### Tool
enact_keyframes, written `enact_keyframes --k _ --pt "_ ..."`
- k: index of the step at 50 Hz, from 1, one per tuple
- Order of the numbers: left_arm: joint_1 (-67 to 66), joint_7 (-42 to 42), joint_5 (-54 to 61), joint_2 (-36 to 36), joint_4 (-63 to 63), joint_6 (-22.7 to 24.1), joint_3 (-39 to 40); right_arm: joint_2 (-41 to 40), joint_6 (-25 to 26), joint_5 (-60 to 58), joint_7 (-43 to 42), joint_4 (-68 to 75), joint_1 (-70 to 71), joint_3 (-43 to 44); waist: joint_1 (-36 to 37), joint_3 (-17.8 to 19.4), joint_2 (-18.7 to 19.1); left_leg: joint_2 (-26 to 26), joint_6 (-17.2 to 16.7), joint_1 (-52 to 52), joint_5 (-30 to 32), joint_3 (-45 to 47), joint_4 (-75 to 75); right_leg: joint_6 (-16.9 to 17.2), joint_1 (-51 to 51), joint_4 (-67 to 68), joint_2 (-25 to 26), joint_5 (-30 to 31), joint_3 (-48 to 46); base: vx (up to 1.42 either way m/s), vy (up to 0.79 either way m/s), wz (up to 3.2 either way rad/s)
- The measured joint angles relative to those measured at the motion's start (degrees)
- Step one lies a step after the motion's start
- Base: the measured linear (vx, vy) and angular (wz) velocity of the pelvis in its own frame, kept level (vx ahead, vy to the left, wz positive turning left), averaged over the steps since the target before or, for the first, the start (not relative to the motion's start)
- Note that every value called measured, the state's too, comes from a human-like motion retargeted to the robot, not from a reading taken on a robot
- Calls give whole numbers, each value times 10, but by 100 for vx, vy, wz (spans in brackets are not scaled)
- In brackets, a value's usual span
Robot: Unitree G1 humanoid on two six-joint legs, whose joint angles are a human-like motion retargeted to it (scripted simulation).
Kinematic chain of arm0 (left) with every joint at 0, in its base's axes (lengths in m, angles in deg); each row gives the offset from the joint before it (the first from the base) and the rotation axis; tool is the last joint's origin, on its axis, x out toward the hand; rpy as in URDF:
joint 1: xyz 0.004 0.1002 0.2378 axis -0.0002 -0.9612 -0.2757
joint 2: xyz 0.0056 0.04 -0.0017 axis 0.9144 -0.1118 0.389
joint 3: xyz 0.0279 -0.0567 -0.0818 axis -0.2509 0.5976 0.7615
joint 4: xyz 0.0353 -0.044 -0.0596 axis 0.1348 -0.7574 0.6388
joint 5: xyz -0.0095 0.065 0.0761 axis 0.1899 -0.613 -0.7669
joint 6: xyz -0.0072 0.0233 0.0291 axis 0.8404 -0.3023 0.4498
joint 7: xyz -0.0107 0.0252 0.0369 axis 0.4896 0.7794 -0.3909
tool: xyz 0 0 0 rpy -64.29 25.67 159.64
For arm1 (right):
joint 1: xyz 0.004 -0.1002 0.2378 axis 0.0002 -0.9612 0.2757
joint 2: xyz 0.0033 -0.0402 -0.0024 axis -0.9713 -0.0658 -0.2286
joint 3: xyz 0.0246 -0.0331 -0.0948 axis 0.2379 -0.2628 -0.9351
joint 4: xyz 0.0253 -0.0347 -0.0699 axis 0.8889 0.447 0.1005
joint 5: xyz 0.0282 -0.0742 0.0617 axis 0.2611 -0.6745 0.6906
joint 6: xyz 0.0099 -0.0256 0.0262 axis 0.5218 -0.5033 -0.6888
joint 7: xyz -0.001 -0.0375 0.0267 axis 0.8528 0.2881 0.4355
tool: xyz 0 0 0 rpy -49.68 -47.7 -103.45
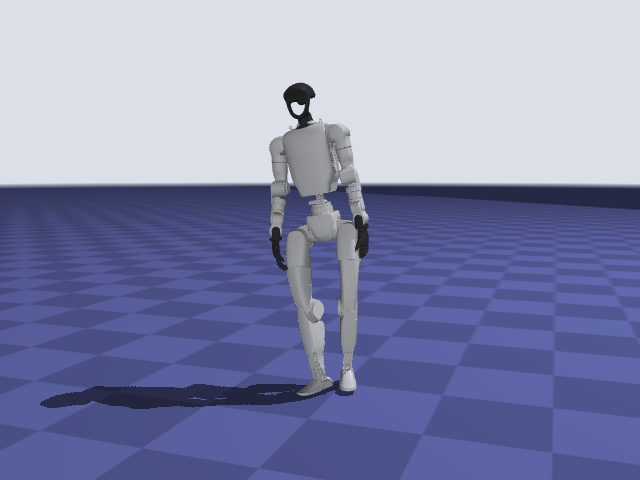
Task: In place motions
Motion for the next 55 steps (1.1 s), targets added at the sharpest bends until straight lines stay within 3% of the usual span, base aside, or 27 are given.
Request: enact_keyframes --k 3,5,9,15,22,27,35,38,40,43,45,50,55 --pt "-6 -2 -8 4 -28 -8 2 -4 -8 14 4 -21 0 -4 -2 12 26 11 -3 7 22 -12 -92 -4 7 -2 34 10 18 -2 -4 -115" --pt "-14 -2 -15 5 -33 -12 3 -5 -8 22 5 -23 -3 -1 -6 16 38 10 36 21 72 -9 -151 -10 11 -3 54 14 40 14 -8 -64" --pt "-42 11 -27 8 -12 -8 9 -5 6 24 26 -18 -17 -2 -42 -2 55 47 3 28 79 41 -151 -27 -7 7 73 15 69 17 -14 -16" --pt "-51 21 -47 26 30 -1 -1 6 3 38 20 5 -37 -4 -45 10 52 47 6 46 81 31 -162 -52 5 12 86 12 79 14 -16 -4" --pt "-47 -8 -60 25 70 3 -8 23 21 15 23 50 -52 -11 12 19 15 21 16 31 109 -1 -160 -61 33 2 59 -7 16 16 -25 81" --pt "-35 -2 -25 1 83 12 -3 33 6 -2 26 43 -82 -8 41 32 -3 -15 18 15 109 -67 -170 -44 63 -5 36 -42 -86 28 -31 247" --pt "-44 -34 -14 8 45 16 0 46 23 -24 26 74 -102 14 74 8 -21 31 -9 39 48 145 -180 4 94 -12 2 -90 -266 47 -24 293" --pt "-53 -53 -3 20 12 15 20 48 30 -26 18 79 -92 21 75 -5 -36 49 4 63 60 256 -176 25 100 -7 -12 -98 -321 43 -22 230" --pt "-57 -73 12 27 -16 18 41 46 33 -30 10 76 -83 26 77 -14 -44 49 11 72 69 280 -174 38 103 0 -20 -100 -349 41 -20 172" --pt "-76 -93 36 33 -45 22 69 43 28 -33 1 58 -72 32 86 -25 -43 51 -13 85 103 280 -196 51 113 11 -13 -100 -377 40 -18 100" --pt "-93 -101 47 30 -58 23 86 41 22 -34 -1 41 -67 39 93 -32 -40 31 -6 81 101 225 -214 58 122 18 -10 -94 -388 44 -16 46" --pt "-113 -118 73 6 -88 18 118 25 -1 10 5 1 -61 59 95 -42 -32 25 -1 89 96 210 -226 72 141 50 -20 -63 -399 41 -14 36" --pt "-103 -106 74 -17 -74 18 117 16 -10 81 52 -27 -65 67 72 -42 -1 34 5 95 82 160 -220 84 164 122 -37 12 -405 38 -12 85"
